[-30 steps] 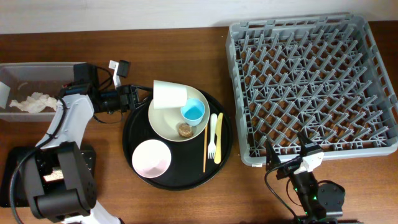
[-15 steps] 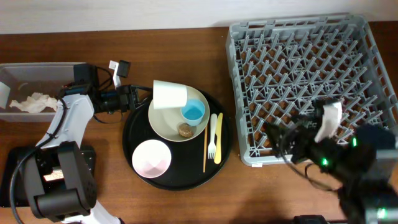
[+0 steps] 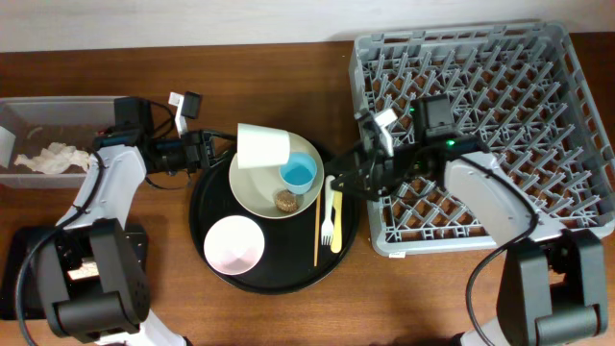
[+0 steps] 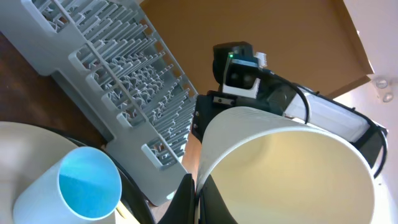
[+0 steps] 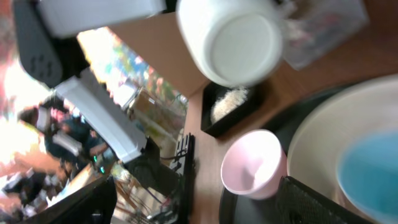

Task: Sort waste into correct bins and load items into the dishwasher rack

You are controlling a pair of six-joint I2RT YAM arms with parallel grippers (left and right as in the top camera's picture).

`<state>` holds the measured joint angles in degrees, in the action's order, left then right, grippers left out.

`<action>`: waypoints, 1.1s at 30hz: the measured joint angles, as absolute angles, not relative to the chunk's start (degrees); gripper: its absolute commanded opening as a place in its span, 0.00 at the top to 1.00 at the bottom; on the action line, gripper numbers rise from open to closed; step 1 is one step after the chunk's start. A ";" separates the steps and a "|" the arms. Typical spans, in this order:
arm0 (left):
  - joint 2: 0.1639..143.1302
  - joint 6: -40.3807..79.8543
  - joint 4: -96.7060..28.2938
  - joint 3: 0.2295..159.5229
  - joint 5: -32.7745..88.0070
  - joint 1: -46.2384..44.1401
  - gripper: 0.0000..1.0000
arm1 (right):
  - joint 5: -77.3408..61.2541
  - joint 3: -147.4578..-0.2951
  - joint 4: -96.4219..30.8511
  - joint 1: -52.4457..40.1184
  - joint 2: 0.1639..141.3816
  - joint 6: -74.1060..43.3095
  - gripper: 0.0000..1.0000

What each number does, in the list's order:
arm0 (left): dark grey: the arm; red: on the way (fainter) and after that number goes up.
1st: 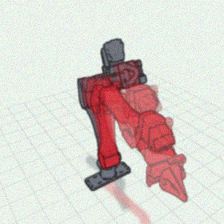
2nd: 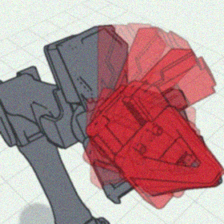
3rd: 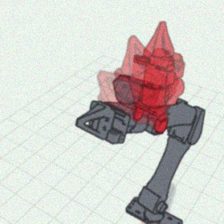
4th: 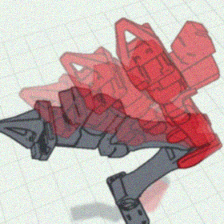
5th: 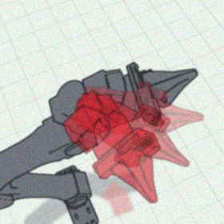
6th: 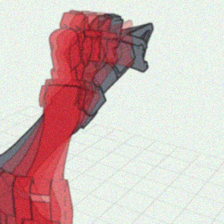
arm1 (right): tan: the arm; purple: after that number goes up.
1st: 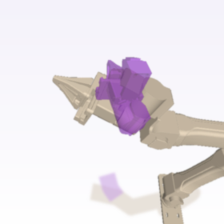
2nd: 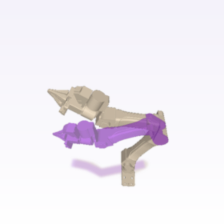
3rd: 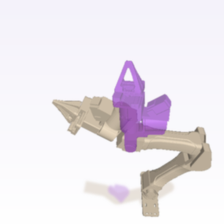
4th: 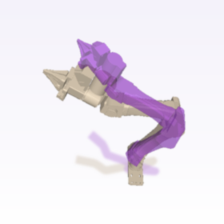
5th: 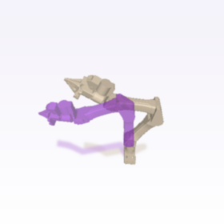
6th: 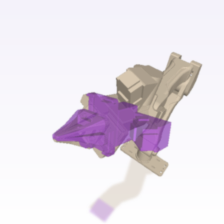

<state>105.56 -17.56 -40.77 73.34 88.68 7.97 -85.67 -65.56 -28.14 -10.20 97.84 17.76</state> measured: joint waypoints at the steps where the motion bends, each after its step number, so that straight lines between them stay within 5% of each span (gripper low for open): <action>1: 105.56 -17.56 -40.82 73.34 88.68 7.44 1.00 | -86.15 -65.65 -25.04 -11.81 97.82 18.09 0.17; 6: 105.56 -17.56 -39.77 73.34 88.68 5.58 1.00 | -84.07 -65.69 -14.44 -14.35 97.84 9.43 0.19; 10: 105.56 -17.56 -39.72 73.34 88.71 5.58 1.00 | -72.53 -65.78 -2.96 -14.35 97.12 -16.45 0.21; 14: 105.56 -17.34 -39.68 73.34 88.68 5.58 1.00 | -63.55 -65.82 -6.52 -14.33 84.88 -28.18 0.22; 19: 105.56 -16.47 -39.81 73.32 88.73 5.58 1.00 | -36.45 -67.83 -34.92 -10.61 61.80 -28.32 0.13; 24: 105.56 -16.47 -39.77 73.32 88.71 5.58 1.00 | -14.13 -74.04 -48.51 -10.61 64.58 -18.39 0.01; 27: 105.56 -16.43 -39.70 73.32 88.68 5.58 1.00 | -20.86 -74.04 -46.68 -10.52 72.66 -12.67 0.22; 33: 105.56 -16.25 -39.70 73.32 88.71 5.58 1.00 | -24.58 -74.04 -45.87 -15.16 76.14 -14.85 0.24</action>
<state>105.56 -16.25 -39.70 73.32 88.71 5.58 -24.58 -74.04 -45.87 -15.16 76.14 -14.85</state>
